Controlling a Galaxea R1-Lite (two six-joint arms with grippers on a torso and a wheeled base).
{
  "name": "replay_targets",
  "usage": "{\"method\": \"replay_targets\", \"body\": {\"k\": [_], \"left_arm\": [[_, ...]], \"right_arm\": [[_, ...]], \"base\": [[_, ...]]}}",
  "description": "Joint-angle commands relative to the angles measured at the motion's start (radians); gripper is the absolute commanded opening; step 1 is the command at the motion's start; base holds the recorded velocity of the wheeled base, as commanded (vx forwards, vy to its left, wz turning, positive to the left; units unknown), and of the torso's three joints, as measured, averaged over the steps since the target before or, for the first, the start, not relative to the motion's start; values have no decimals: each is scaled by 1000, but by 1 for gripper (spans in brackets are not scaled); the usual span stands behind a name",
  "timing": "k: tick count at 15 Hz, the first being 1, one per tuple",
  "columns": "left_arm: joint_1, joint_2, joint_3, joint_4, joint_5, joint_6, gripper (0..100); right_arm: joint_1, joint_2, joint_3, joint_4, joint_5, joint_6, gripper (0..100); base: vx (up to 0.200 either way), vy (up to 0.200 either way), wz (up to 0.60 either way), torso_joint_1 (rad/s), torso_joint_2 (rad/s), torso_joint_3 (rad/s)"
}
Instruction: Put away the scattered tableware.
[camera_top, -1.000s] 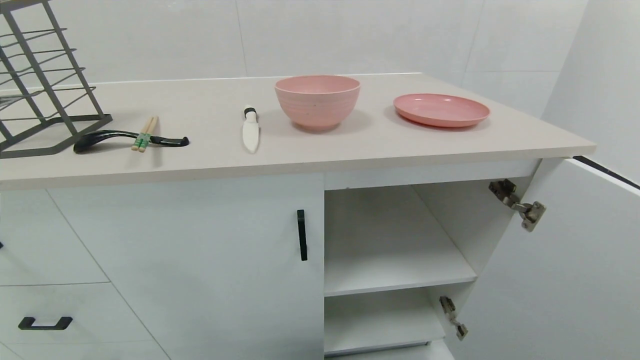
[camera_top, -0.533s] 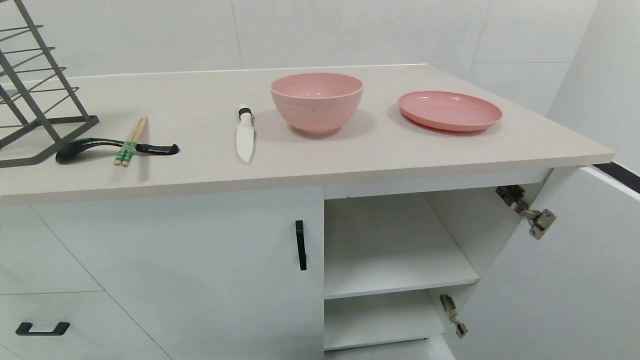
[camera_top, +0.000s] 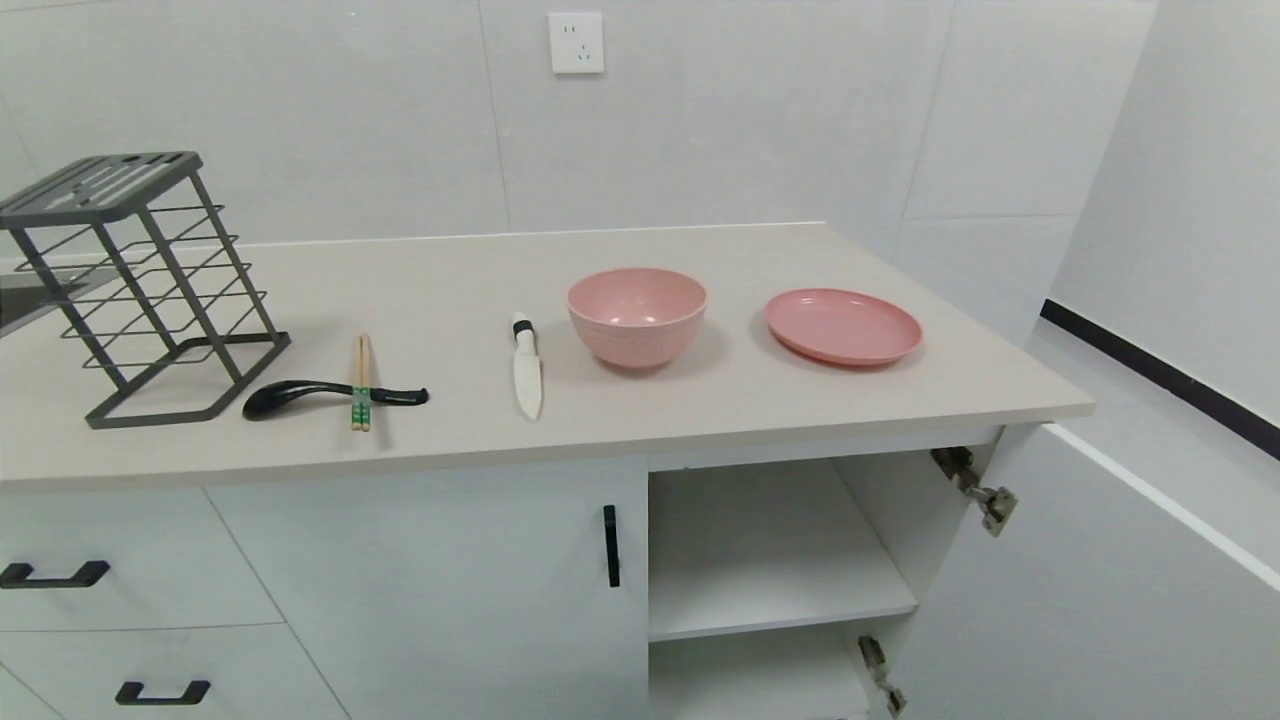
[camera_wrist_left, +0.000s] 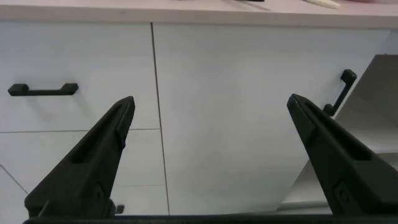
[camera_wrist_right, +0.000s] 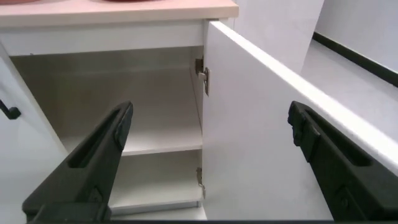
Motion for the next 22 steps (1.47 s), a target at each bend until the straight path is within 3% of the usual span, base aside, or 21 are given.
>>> {"method": "replay_targets", "body": {"k": [1,22], "left_arm": [[0,1,0,-1,0,-1,100],[0,1,0,1,0,1,100]], "right_arm": [[0,2,2,0,1,0,100],[2,2,0,0,1,0,100]], "base": [[0,0,0,398,-491,-246],[0,0,0,263,-506,-255]]}}
